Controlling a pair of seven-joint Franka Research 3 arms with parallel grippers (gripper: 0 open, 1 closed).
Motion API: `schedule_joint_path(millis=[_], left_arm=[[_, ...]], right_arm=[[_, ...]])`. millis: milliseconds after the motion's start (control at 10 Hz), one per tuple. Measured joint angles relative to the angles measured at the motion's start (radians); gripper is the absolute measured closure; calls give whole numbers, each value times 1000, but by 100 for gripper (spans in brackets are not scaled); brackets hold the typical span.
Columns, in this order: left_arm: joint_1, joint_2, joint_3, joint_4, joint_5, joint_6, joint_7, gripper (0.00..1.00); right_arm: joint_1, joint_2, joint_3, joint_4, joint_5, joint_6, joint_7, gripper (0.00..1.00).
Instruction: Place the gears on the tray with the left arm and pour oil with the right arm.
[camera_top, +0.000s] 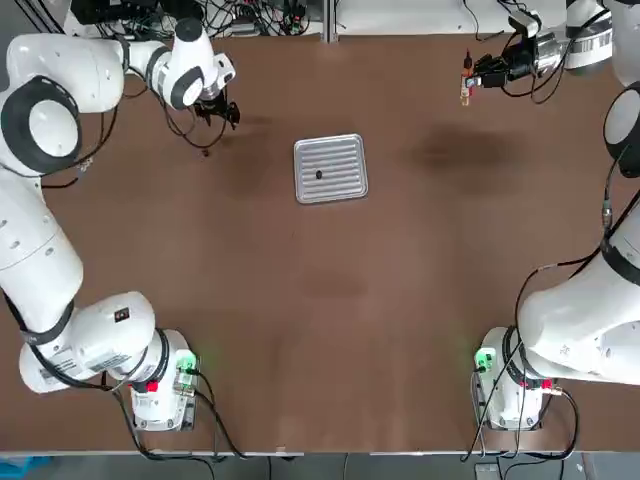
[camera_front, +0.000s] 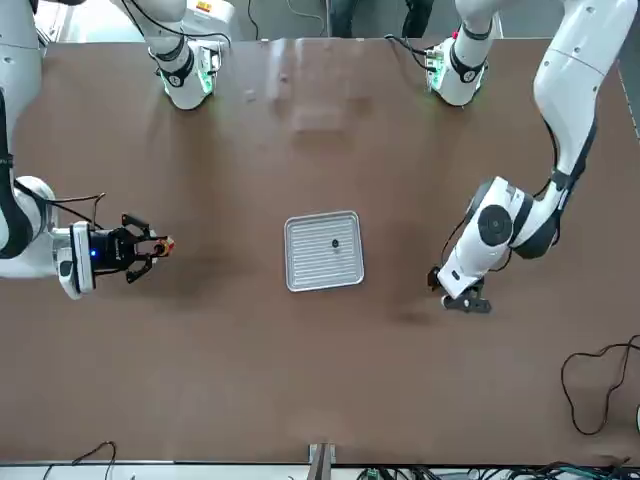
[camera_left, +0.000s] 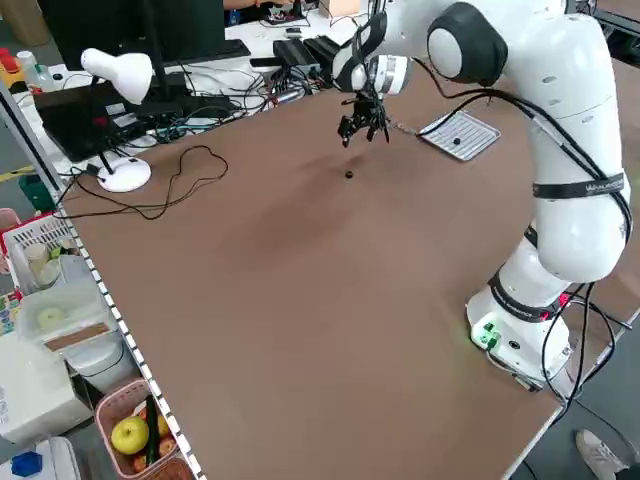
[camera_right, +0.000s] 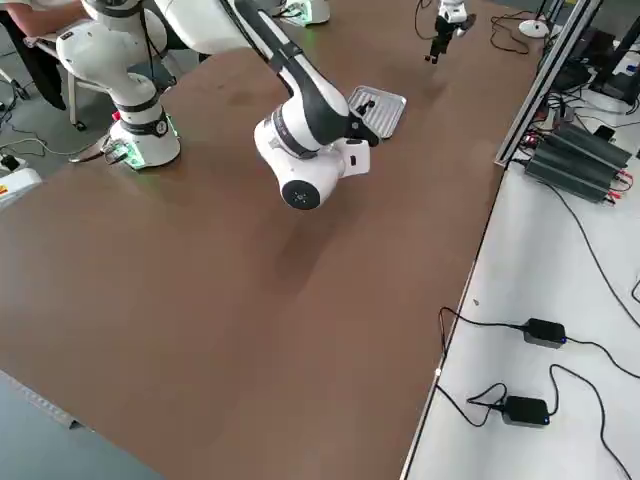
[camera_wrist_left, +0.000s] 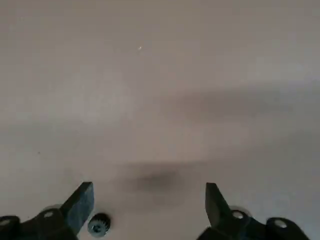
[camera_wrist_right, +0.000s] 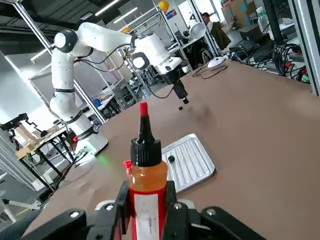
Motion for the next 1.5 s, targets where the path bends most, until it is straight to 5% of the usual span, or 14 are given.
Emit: schedule_joint_path(millis=[600, 1500], left_arm=[[97, -26, 0, -115, 75, 92, -28, 1], [139, -28, 0, -181, 79, 139, -28, 7]], right_arm=[[0, 0, 0, 0, 0, 0, 0, 70], [9, 0, 0, -5, 0, -1, 30, 70]])
